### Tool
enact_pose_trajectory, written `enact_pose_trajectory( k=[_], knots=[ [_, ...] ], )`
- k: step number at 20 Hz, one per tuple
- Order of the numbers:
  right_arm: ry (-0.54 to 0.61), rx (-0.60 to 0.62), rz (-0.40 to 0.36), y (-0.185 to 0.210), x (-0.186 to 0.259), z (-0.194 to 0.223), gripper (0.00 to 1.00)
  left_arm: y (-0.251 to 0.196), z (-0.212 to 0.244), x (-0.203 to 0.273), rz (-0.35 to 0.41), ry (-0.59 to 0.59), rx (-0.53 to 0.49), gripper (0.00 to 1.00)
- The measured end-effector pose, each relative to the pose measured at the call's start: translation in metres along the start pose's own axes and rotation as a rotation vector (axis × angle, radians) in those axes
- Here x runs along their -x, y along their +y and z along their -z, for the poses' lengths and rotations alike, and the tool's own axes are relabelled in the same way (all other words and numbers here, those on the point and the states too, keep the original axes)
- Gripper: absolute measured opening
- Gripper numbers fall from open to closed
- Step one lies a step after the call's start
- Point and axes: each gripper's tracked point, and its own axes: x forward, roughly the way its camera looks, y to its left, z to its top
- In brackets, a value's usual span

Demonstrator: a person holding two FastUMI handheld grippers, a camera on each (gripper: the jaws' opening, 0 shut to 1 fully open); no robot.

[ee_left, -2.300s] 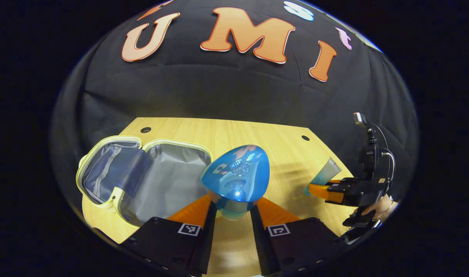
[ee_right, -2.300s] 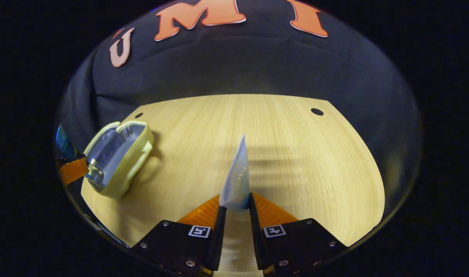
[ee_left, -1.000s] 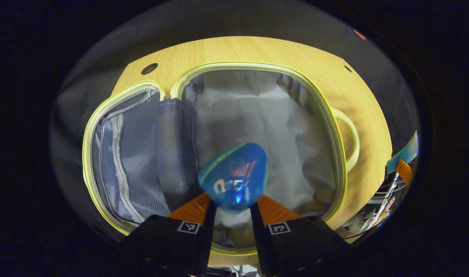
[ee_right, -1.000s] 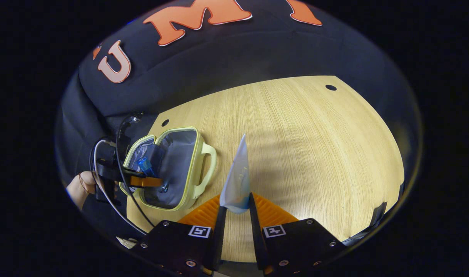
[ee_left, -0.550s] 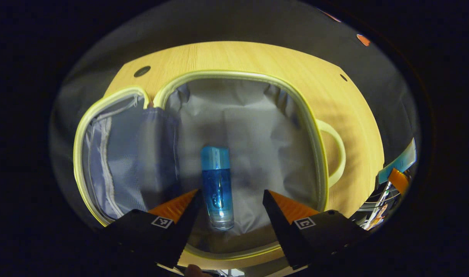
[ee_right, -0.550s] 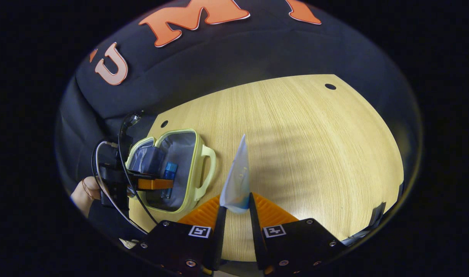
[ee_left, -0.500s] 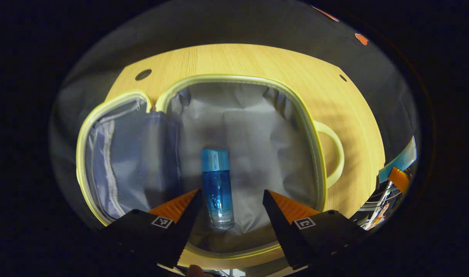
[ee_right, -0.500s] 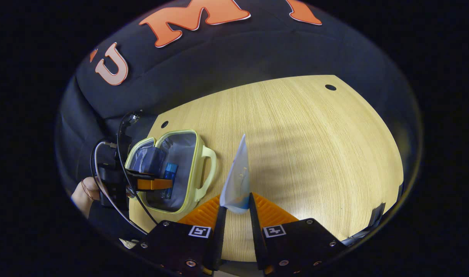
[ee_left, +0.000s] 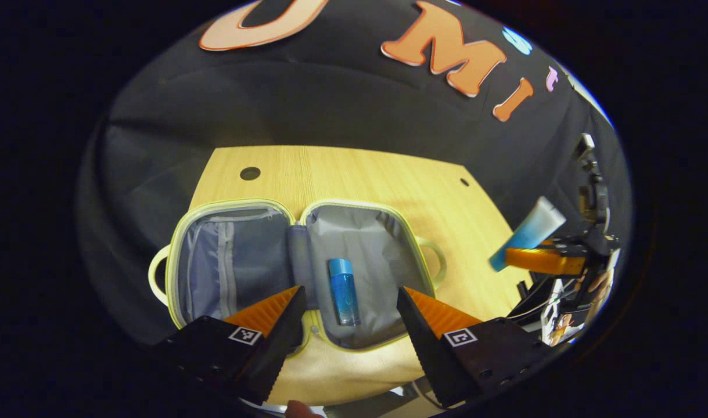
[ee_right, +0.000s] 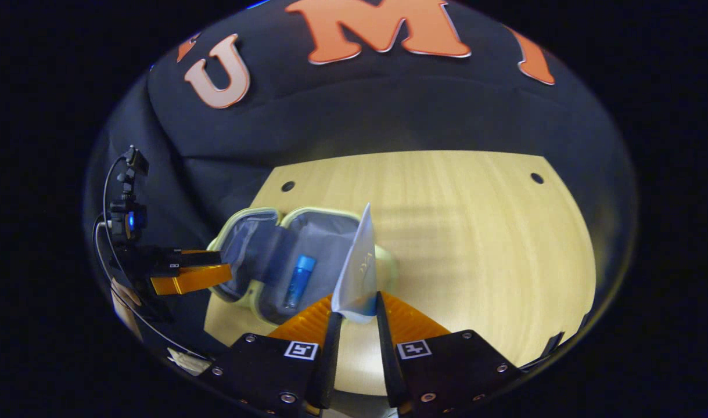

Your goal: First open the suitcase, pack the skin care products into it, and then close the suitcase.

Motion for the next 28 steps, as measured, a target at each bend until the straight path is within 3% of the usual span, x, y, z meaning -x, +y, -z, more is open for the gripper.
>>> enact_pose_trajectory(
  k=[2,4,10,16,19,20,21,22,28],
  knots=[
    [0.076,0.003,-0.060,0.037,-0.016,0.004,0.35,0.019,-0.002,0.033,0.001,-0.046,-0.009,0.98],
    [0.170,0.015,-0.062,0.042,-0.043,0.008,0.35,0.037,-0.002,0.055,-0.017,-0.079,-0.019,0.97],
    [0.353,0.023,0.035,0.033,-0.116,0.044,0.35,0.090,0.020,0.084,-0.066,-0.082,0.043,0.98],
    [0.406,-0.068,0.078,0.027,-0.150,0.056,0.36,0.107,0.031,0.085,-0.072,-0.063,0.068,0.98],
    [0.394,-0.083,0.078,0.028,-0.151,0.051,0.50,0.114,0.031,0.087,-0.077,-0.059,0.061,0.98],
    [0.384,-0.086,0.076,0.031,-0.150,0.050,0.76,0.116,0.031,0.087,-0.078,-0.057,0.062,0.98],
    [0.372,-0.083,0.071,0.032,-0.148,0.047,0.91,0.119,0.032,0.086,-0.080,-0.053,0.067,0.98],
    [0.354,-0.070,0.066,0.035,-0.145,0.045,0.95,0.122,0.034,0.083,-0.079,-0.047,0.077,0.98],
    [0.124,-0.001,0.029,0.037,-0.131,0.010,0.96,0.155,0.043,0.072,-0.089,-0.018,0.136,0.98]
  ],
)
